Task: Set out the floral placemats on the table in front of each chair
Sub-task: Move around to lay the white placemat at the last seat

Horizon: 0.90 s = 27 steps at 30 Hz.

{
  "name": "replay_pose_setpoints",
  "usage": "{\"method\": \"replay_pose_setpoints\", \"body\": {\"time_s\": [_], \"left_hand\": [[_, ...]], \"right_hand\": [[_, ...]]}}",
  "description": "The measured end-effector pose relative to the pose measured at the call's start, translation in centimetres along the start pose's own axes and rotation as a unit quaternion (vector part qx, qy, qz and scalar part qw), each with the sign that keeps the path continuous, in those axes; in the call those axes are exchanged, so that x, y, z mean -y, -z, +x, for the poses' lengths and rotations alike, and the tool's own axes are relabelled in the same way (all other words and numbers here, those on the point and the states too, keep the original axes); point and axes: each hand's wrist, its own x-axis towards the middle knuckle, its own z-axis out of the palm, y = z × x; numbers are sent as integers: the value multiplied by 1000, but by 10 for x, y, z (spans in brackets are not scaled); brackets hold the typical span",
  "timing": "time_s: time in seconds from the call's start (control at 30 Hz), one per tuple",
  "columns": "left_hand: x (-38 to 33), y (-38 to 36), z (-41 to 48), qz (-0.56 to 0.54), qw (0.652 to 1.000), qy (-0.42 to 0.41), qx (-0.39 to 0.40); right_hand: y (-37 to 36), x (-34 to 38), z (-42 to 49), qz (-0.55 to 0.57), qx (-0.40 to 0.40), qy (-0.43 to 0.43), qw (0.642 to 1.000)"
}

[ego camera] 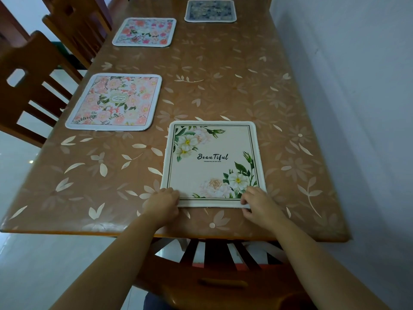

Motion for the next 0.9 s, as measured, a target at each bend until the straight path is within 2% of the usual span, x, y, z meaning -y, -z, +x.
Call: {"method": "replay_pose_setpoints", "body": {"time_s": [0.13, 0.73, 0.9], "left_hand": [[-5, -2, 1, -4, 1000, -28, -9], [2, -2, -2, -45, 999, -3, -18], [5, -5, -2, -55, 998, -14, -20]], "right_hand": [[1, -3, -1, -10, 0, -10, 1000], [-6, 6, 3, 12, -26, -5, 1000], [-6, 7, 1, -23, -20, -5, 1000]]}}
